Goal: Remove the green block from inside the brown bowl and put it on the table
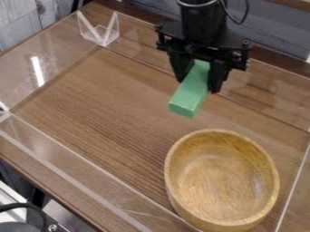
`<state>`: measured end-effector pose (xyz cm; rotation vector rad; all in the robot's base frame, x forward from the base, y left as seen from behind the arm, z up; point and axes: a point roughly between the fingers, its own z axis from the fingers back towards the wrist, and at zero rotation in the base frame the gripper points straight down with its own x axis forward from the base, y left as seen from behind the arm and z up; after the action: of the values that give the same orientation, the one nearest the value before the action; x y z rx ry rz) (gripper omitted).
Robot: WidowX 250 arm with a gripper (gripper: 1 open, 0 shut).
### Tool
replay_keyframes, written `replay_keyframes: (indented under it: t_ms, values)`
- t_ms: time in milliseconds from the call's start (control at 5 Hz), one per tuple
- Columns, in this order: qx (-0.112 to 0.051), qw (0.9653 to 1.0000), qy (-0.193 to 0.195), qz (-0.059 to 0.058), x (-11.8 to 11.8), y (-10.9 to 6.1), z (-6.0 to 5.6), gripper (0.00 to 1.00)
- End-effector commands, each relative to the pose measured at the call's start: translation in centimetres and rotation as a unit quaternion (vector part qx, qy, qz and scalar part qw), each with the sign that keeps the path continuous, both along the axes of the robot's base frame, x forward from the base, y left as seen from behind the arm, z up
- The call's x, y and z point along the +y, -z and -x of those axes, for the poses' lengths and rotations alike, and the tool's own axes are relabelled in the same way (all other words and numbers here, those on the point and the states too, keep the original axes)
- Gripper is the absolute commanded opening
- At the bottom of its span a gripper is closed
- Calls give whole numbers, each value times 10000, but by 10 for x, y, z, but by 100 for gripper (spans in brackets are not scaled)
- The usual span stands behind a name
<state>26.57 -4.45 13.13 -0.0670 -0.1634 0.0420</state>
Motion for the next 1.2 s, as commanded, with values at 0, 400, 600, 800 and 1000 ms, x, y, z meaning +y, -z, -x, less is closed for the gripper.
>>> replay_keyframes:
  t_ms: [0, 400, 600, 800, 1000]
  values:
    - [-212, 9998, 15, 42, 1, -9, -3, 0]
    - [-274, 9994, 204, 23, 51, -14, 9, 0]
    - [-458, 9988, 192, 27, 94, -17, 25, 0]
    - [-630, 9977, 255, -22, 128, -14, 34, 0]
    - [-734, 9970, 235, -79, 151, 0, 29, 0]
